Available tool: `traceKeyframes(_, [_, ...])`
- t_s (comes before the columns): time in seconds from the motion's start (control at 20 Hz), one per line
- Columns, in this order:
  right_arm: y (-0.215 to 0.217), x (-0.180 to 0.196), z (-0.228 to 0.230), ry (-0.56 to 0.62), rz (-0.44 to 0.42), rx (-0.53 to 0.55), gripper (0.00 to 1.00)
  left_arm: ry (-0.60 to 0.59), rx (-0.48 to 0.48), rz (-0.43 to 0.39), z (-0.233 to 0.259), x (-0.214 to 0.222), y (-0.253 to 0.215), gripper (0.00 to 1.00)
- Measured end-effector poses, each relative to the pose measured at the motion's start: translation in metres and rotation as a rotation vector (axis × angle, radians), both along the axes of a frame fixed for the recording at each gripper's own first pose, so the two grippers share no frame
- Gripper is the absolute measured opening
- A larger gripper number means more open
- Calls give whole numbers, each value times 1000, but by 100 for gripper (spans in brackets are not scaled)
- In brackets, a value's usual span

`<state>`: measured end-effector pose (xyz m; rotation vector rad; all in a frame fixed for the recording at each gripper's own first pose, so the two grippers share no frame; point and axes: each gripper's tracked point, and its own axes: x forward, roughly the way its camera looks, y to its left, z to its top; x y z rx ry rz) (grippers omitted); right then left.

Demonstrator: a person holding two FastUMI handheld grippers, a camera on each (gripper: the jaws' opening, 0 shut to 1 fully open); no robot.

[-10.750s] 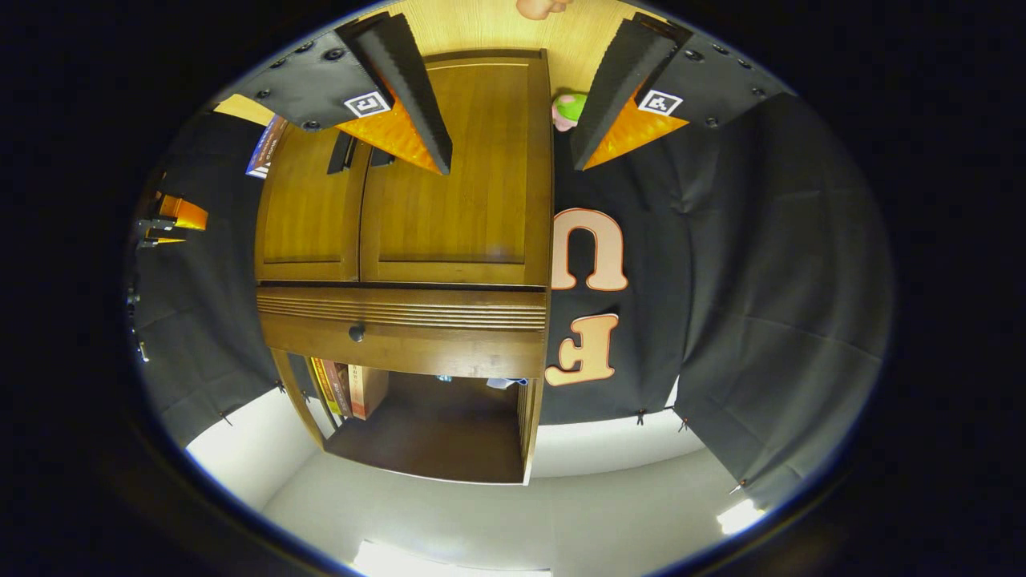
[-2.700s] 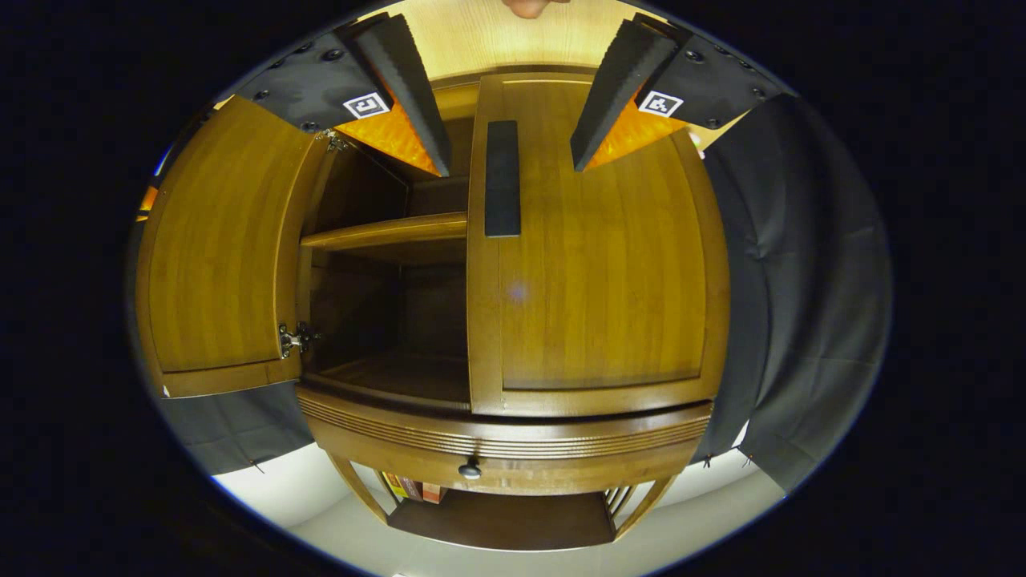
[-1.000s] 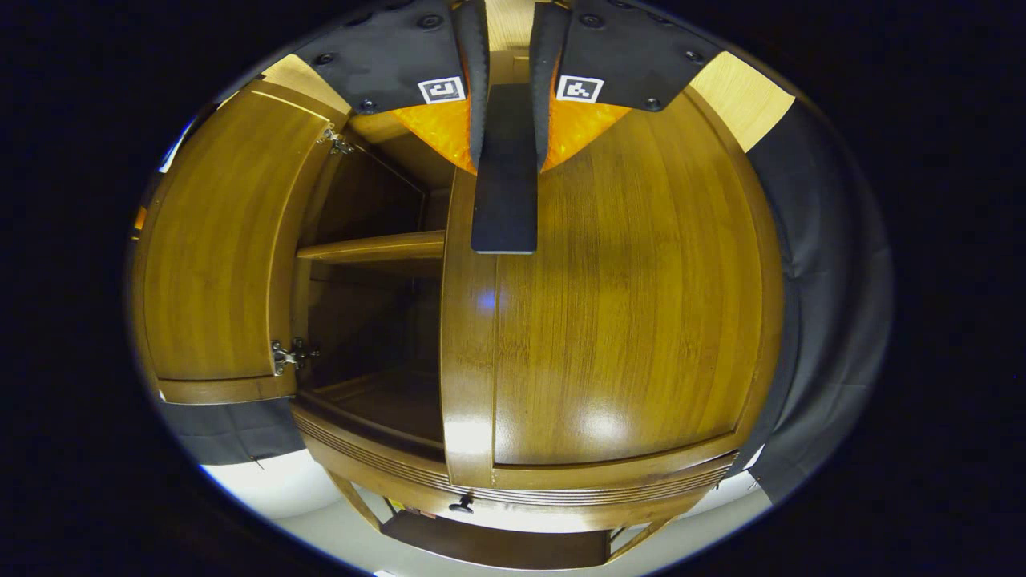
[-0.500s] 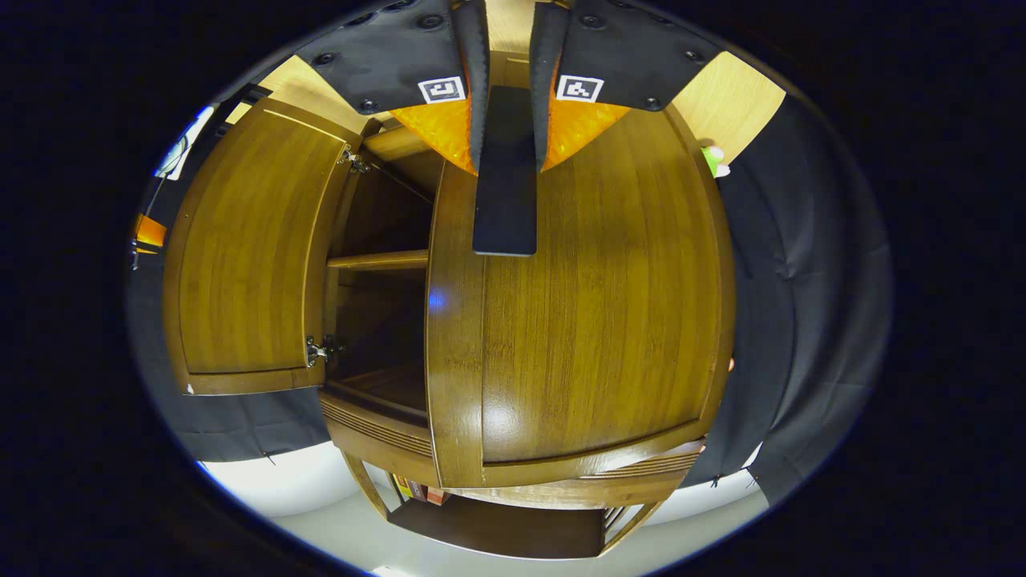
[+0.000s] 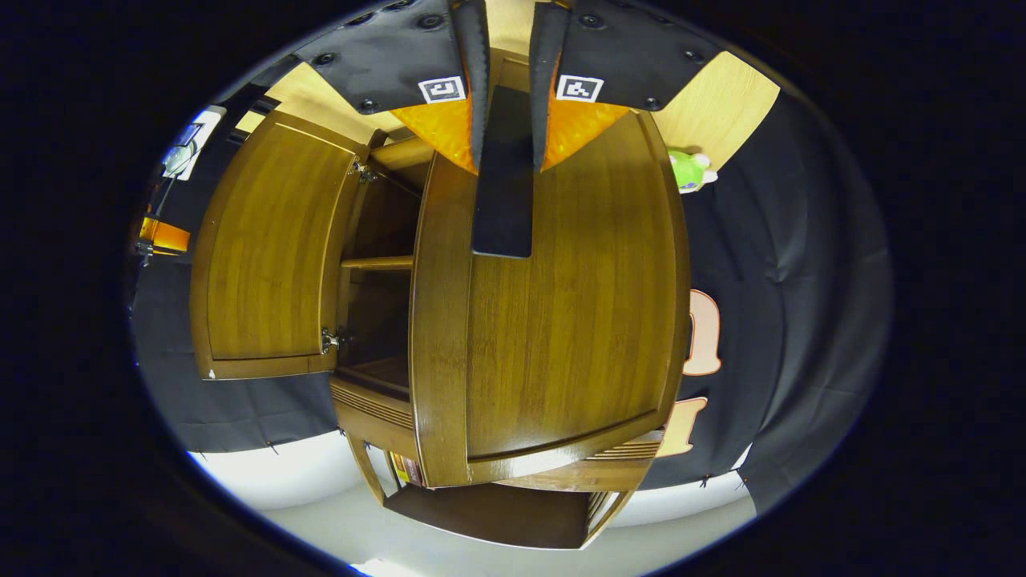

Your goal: Open the right door of the double-door shoe cabinet with the right hand, and open the left door with the left hand.

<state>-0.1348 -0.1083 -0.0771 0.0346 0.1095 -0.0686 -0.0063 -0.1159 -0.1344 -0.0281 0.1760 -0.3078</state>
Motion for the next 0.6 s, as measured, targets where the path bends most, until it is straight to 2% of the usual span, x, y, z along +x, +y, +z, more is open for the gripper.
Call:
traceKeyframes(0.45, [44,11,-4,-9,77,1,92,-5,-28,26,8,-28,44,29])
traceKeyframes(0.6, [56,14,-7,-6,101,0,92,-7,-4,55,10,-36,61,26])
